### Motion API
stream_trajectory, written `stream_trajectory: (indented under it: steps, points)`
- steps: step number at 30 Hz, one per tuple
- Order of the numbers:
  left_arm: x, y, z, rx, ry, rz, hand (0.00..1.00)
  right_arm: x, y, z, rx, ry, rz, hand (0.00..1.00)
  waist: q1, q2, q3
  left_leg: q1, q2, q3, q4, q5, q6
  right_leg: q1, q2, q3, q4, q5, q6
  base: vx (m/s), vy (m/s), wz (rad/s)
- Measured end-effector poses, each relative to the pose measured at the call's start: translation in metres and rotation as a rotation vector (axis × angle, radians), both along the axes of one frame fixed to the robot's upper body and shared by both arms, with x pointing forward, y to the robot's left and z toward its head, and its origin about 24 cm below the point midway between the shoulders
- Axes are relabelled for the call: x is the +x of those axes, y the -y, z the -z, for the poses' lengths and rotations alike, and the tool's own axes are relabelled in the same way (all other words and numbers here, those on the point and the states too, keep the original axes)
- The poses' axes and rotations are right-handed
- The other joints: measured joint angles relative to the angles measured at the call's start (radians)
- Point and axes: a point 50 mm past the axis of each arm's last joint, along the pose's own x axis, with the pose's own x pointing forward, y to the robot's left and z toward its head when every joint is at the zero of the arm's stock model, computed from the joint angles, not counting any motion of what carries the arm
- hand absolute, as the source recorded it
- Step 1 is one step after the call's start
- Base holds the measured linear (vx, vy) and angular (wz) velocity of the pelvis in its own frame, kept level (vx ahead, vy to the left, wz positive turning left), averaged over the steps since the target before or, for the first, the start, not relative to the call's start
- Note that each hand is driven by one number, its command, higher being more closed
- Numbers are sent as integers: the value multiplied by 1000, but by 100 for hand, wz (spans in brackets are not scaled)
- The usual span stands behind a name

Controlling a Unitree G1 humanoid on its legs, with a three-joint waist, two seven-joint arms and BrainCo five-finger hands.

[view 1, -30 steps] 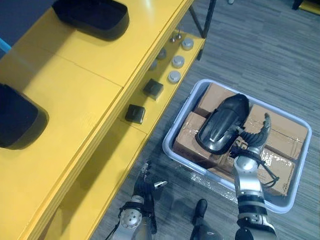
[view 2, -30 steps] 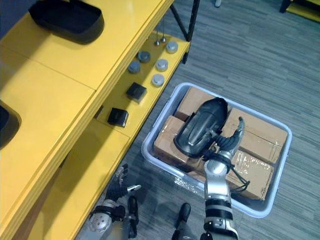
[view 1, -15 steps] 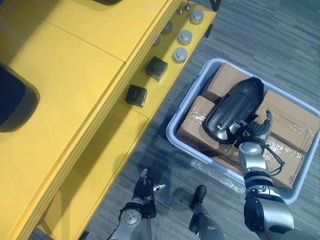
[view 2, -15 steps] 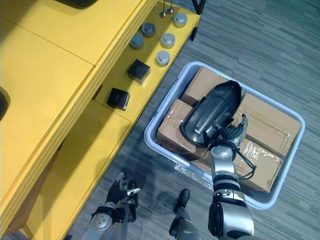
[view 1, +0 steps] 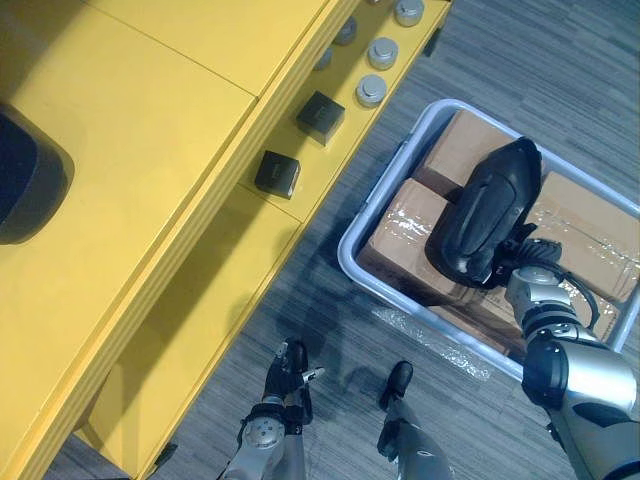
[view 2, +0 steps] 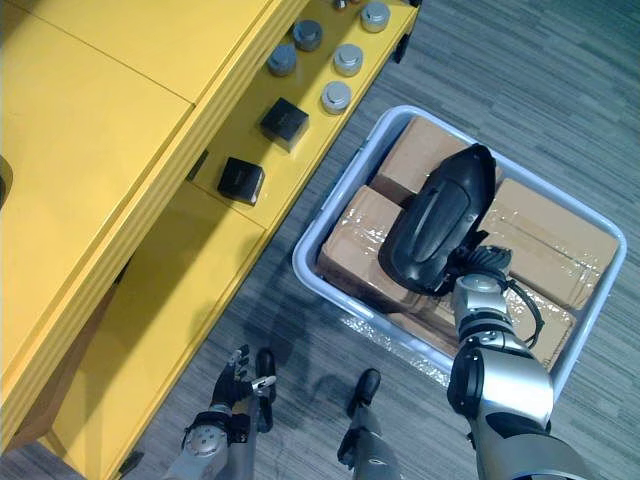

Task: Walk over and take plastic housings, then place them on the shelf

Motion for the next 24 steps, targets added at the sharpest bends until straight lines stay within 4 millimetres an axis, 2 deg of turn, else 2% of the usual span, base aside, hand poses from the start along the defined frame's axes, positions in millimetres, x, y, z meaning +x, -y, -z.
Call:
stream_trajectory:
  steps: [3, 6, 9, 11, 12, 13, 14, 17, 20, 22, 23, 24]
  points:
    - [4, 3, -7, -114, 16, -39, 0, -1, 6, -7, -21, -3, -4, 100, 1, 4, 2, 4, -2, -1, 0, 1, 2, 6, -2, -2, 0, 0, 0, 11, 15, 3]
    - [12, 9, -25, -224, 73, -56, 0, 2, 5, -18, -142, -27, -35, 100, -8, 4, 2, 22, -2, -1, 0, 2, 2, 24, -2, -3, 0, 0, 0, 0, 0, 0]
    - [25, 20, -54, -323, 174, -36, 0, 4, 4, -36, -326, -24, -65, 100, -29, 4, 2, 46, -3, -1, -3, 2, 2, 47, -2, -3, 0, 0, 0, 0, 0, 0]
    - [39, 30, -82, -343, 274, 13, 0, 1, 7, -49, -450, 4, -66, 100, -45, 4, 2, 63, -7, -1, -18, 12, 3, 59, -5, -7, 1, 0, 0, -2, 10, 5]
    - [47, 33, -98, -347, 328, 34, 0, 0, 5, -57, -521, 26, -75, 100, -59, 4, 2, 77, -10, 0, -34, 21, 4, 65, -7, -6, 1, 0, 0, 0, 2, 4]
    - [51, 34, -106, -346, 355, 46, 0, -1, 3, -60, -559, 37, -80, 100, -64, 3, 2, 86, -12, 1, -43, 25, 2, 70, -8, -5, 1, 0, 0, 0, 0, 0]
    - [60, 36, -125, -344, 420, 71, 0, -2, -5, -65, -653, 56, -104, 100, -81, 2, 1, 106, -15, 3, -67, 37, 0, 79, -9, -3, 1, 0, 0, 0, 0, 0]
    - [70, 42, -156, -349, 521, 116, 0, -6, -19, -69, -781, 91, -150, 100, -107, 0, 0, 156, -16, 14, -118, 60, -7, 101, -8, 3, -4, 0, 0, 22, -17, -6]
    - [75, 46, -168, -407, 535, 156, 0, -6, -38, -69, -887, 102, -217, 100, -108, -14, -12, 215, -9, 58, -165, 72, -14, 113, -2, 44, -7, 0, -1, 31, -21, -34]
    - [77, 52, -172, -456, 524, 202, 0, -5, -48, -69, -912, 117, -239, 100, -123, -25, -23, 238, -7, 72, -193, 83, -18, 115, 2, 54, -8, 0, -1, 24, -18, -23]
    - [81, 56, -170, -469, 493, 223, 0, -3, -56, -68, -906, 131, -264, 0, -137, -35, -30, 256, -6, 79, -213, 91, -21, 123, 5, 57, -11, 1, -2, 16, -9, -8]
    - [84, 57, -167, -476, 470, 231, 0, -2, -62, -66, -906, 134, -280, 0, -142, -41, -37, 264, -6, 84, -221, 94, -23, 124, 6, 62, -12, 1, -3, 18, -1, -21]
